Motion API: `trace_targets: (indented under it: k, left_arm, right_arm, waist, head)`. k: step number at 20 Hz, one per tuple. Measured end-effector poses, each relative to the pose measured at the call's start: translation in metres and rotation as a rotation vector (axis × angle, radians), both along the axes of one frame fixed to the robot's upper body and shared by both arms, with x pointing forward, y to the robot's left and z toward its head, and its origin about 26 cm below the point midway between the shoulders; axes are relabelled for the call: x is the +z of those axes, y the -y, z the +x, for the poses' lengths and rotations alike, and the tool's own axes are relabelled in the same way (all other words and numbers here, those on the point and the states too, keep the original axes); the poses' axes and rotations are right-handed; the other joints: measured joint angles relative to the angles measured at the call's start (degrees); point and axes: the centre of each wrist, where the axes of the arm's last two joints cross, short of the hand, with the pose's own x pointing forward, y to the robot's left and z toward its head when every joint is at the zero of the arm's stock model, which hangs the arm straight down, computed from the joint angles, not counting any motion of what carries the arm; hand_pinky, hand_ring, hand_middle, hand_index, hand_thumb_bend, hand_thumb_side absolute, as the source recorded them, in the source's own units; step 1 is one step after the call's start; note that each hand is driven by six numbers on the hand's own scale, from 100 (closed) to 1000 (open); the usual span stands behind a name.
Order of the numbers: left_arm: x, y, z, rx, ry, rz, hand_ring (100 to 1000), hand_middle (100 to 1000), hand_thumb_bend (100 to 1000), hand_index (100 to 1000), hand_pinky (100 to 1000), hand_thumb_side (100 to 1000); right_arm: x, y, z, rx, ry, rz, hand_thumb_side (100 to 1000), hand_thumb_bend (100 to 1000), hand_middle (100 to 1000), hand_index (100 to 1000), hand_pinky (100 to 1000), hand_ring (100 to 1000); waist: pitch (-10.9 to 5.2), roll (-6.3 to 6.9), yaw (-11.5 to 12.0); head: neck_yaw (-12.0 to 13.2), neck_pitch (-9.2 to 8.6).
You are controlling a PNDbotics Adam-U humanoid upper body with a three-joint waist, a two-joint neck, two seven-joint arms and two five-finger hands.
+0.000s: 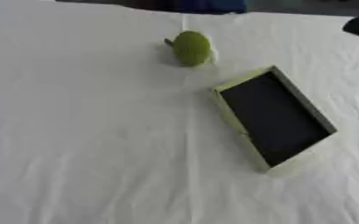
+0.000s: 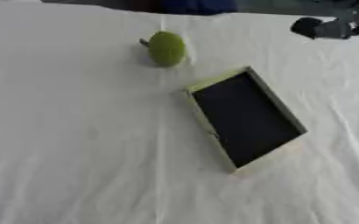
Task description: Pick up objects on the table and place them in the box.
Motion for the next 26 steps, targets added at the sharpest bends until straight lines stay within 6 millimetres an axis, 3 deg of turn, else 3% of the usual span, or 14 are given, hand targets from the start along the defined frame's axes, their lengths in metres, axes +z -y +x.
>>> trace_targets:
  k: [4, 12, 20, 24, 25, 26]
  left_arm:
    - [0.0, 0.0, 0.0, -0.002, -0.002, 0.001, 851, 634, 236, 719, 762, 495]
    - [0.0, 0.001, 0.0, -0.005, -0.003, 0.001, 851, 634, 235, 719, 762, 494]
    - [0.002, 0.002, 0.0, -0.016, 0.0, -0.001, 852, 634, 230, 719, 761, 498]
    - [0.002, 0.003, 0.001, -0.022, 0.002, 0.0, 854, 634, 227, 719, 762, 501]
    - [0.002, 0.004, 0.001, -0.024, 0.002, -0.002, 854, 634, 220, 719, 761, 500]
    - [0.002, 0.004, 0.001, -0.026, 0.001, -0.003, 854, 634, 226, 719, 761, 503]
  right_arm:
    - [0.0, -0.012, 0.011, 0.001, -0.054, 0.007, 242, 292, 859, 935, 869, 860]
    - [-0.007, -0.038, 0.044, -0.015, -0.194, 0.018, 254, 290, 862, 941, 885, 865]
    - [-0.029, -0.055, 0.087, -0.11, -0.253, -0.016, 275, 324, 860, 941, 887, 869]
    - [-0.046, -0.057, 0.108, -0.165, -0.289, -0.017, 282, 316, 859, 940, 891, 868]
    - [-0.05, -0.058, 0.112, -0.173, -0.297, -0.013, 287, 271, 858, 939, 893, 867]
    - [-0.053, -0.059, 0.116, -0.179, -0.304, -0.008, 282, 308, 858, 939, 893, 867]
  waist:
    - [0.0, 0.11, 0.0]
    - [0.0, 0.31, 0.2]
    - [0.05, 0.74, 0.7]
    - [0.48, 0.78, 1.0]
    - [0.54, 0.79, 1.1]
    - [0.62, 0.8, 1.1]
  head:
    - [-0.3, 0.0]
    - [-0.9, -0.38]
    - [-1.7, -0.96]
    - [-2.0, -0.98]
    - [-2.1, -0.98]
    - [-2.2, -0.98]
